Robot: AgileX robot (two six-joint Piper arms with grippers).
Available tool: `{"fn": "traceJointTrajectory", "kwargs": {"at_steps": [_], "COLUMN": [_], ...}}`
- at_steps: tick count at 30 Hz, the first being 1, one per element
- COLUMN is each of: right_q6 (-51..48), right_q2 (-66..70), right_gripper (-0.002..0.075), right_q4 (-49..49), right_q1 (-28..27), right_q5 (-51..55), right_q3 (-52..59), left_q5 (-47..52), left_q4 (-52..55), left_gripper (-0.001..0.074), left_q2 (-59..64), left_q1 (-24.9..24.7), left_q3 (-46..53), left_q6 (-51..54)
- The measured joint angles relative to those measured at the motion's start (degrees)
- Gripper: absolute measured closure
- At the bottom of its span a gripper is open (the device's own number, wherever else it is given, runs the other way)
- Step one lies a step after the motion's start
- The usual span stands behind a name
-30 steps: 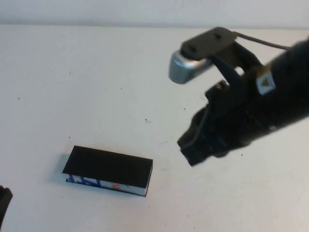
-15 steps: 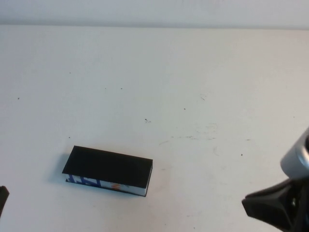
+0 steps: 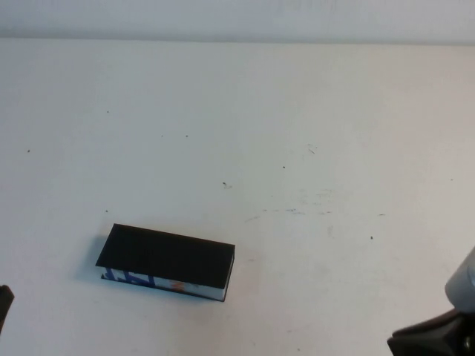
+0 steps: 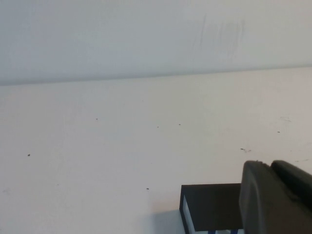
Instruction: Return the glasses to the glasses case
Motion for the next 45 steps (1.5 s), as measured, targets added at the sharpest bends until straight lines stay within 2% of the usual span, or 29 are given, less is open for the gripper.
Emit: {"fn": "traceJointTrajectory", "kwargs": {"at_steps": [3, 6, 11, 17, 20, 24, 27, 33, 45], "right_q6": [0.0, 0.0, 0.0, 0.0, 0.0, 0.0, -0.97, -3.16, -3.37], "right_q2": [-0.7, -3.05, -11.56, -25.34, -32.94, -41.67, -46.16, -46.7, -46.7], "right_gripper": [0.0737, 0.0737, 0.0737, 0.0737, 0.0737, 0.0737, 0.0737, 0.0737, 0.0737], "right_q4": [-0.85, 0.36, 2.12, 0.96, 0.19, -0.15, -0.57, -2.31, -2.45], "right_q1": [-1.65, -7.14, -22.51, -35.69, -40.42, -42.97, -43.17, -43.3, -43.3], "right_q5": [-6.65, -17.07, -36.39, -51.09, -53.93, -52.86, -46.54, -35.28, -34.25], "right_q3": [2.21, 7.02, 19.71, 34.54, 40.74, 46.23, 46.7, 46.73, 46.73], "left_q5": [0.0, -0.15, -0.15, -0.15, -0.15, -0.15, -0.15, -0.15, -0.15], "left_q4": [0.0, 0.0, 0.0, 0.0, 0.0, 0.0, 0.0, 0.0, 0.0], "left_gripper": [0.0738, 0.0738, 0.0738, 0.0738, 0.0738, 0.0738, 0.0738, 0.0738, 0.0738], "left_q2": [0.0, 0.0, 0.0, 0.0, 0.0, 0.0, 0.0, 0.0, 0.0], "left_q1": [0.0, 0.0, 0.0, 0.0, 0.0, 0.0, 0.0, 0.0, 0.0], "left_q3": [0.0, 0.0, 0.0, 0.0, 0.0, 0.0, 0.0, 0.0, 0.0], "left_q6": [0.0, 0.0, 0.0, 0.0, 0.0, 0.0, 0.0, 0.0, 0.0]}}
